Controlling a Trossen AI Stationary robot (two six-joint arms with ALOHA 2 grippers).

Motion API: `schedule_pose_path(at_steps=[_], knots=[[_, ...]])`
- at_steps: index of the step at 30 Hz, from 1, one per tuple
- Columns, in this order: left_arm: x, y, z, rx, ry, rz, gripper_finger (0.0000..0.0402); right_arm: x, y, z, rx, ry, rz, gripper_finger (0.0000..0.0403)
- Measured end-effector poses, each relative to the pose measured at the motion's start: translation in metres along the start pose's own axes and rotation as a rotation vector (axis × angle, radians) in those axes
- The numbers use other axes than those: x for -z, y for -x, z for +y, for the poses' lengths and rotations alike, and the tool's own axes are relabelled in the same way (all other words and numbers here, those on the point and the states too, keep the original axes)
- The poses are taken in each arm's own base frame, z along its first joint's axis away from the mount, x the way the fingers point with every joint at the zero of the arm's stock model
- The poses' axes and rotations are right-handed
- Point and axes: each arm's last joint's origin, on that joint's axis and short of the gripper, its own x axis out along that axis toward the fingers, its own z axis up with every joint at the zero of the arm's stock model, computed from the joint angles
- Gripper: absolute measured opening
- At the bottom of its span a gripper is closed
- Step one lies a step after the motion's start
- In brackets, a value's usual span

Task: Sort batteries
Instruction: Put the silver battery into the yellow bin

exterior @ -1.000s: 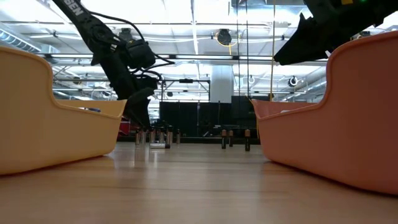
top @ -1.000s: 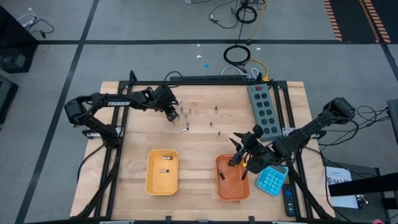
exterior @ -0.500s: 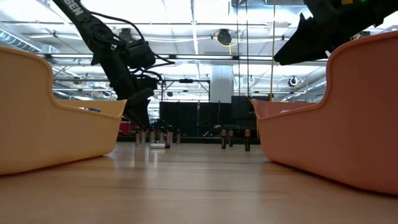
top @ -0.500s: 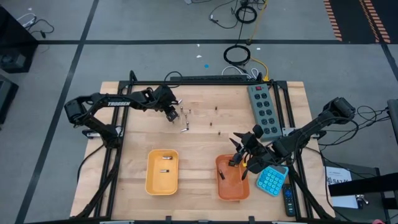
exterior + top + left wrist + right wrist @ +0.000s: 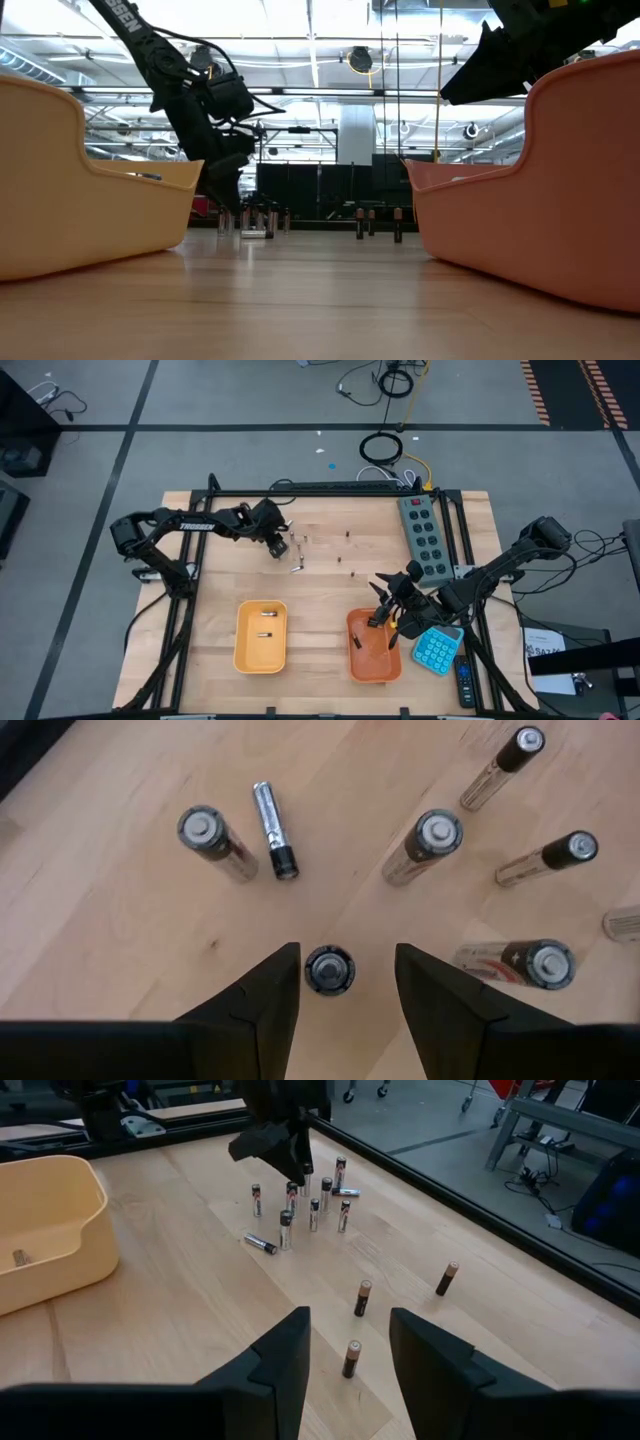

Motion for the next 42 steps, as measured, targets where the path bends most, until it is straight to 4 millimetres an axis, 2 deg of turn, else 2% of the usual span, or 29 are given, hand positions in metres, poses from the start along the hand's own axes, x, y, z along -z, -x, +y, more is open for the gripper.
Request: schedule_pose_path(at_steps=[16, 20, 25, 32, 36, 39, 42], knots=[[0.000, -0.001, 0.001, -0.027, -0.025, -0.002, 0.0173, 0.000, 0.000, 0.000, -0.003, 0.002, 0.003, 0.0130], [0.000, -0.001, 0.001, -0.032, -0.036, -0.001, 0.0142, 0.000, 0.000, 0.000, -0.003, 0.001, 0.003, 0.0130], [0.000, -0.001, 0.001, -0.032, -0.076, -0.002, 0.0058, 0.000, 0.000, 0.000, -0.003, 0.000, 0.003, 0.0130], [0.002, 0.002, 0.001, -0.029, -0.086, 0.020, 0.0054, 0.000, 0.000, 0.000, -0.003, 0.000, 0.003, 0.0130], [0.001, 0.023, 0.002, -0.033, -0.083, 0.030, 0.0054, 0.000, 0.000, 0.000, -0.003, 0.002, 0.003, 0.0130], [-0.004, 0.055, -0.002, -0.026, -0.087, -0.044, 0.0054, 0.000, 0.000, 0.000, -0.003, 0.020, 0.003, 0.0130], [-0.001, 0.091, -0.012, 0.066, -0.077, -0.109, 0.0054, 0.000, -0.001, -0.001, 0.003, 0.051, 0.003, 0.0130]])
